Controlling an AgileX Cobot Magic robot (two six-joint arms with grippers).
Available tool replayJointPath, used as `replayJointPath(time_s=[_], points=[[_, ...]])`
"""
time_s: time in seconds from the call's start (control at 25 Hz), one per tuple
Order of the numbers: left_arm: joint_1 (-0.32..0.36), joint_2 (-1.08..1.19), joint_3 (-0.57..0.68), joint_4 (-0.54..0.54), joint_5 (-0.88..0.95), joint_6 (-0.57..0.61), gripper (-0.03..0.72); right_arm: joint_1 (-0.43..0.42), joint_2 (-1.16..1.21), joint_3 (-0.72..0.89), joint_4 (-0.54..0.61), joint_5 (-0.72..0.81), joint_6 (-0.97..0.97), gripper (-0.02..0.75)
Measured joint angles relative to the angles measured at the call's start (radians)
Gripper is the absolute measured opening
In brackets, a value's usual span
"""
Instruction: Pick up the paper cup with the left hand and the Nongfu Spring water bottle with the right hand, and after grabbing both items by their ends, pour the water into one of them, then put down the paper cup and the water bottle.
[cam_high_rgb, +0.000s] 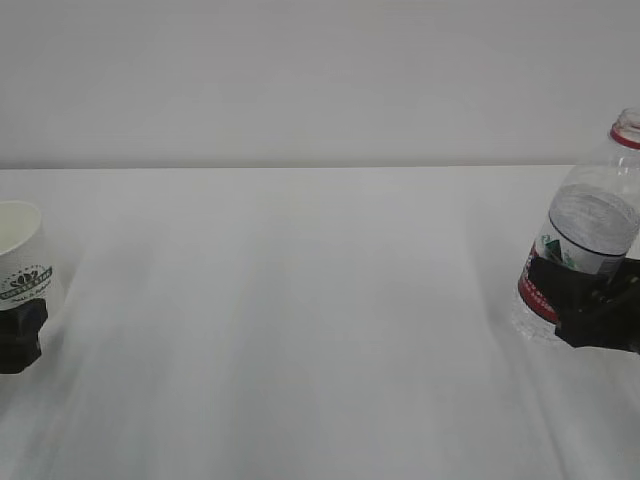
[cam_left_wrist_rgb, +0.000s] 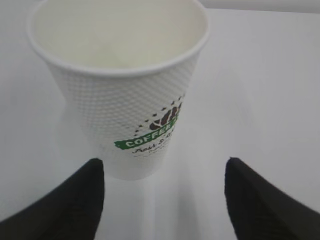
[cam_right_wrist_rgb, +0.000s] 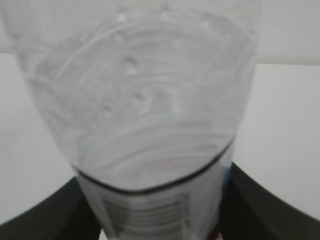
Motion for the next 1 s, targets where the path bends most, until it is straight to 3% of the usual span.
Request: replayJointPath(time_s=[0.28, 0.52, 1.0], points=[[0.000, 0.000, 0.000, 0.000, 0.000, 0.000, 0.502, 0.000, 0.000, 0.000, 0.000, 0.000, 0.000, 0.460], [0.000, 0.000, 0.000, -0.002, 0.000, 0.000, 0.670, 0.000, 0.000, 0.000, 0.000, 0.000, 0.000, 0.460], [0.000, 0.004, -0.014, -0.094, 0.000, 0.000, 0.692, 0.000, 0.000, 0.000, 0.000, 0.000, 0.000, 0.460]])
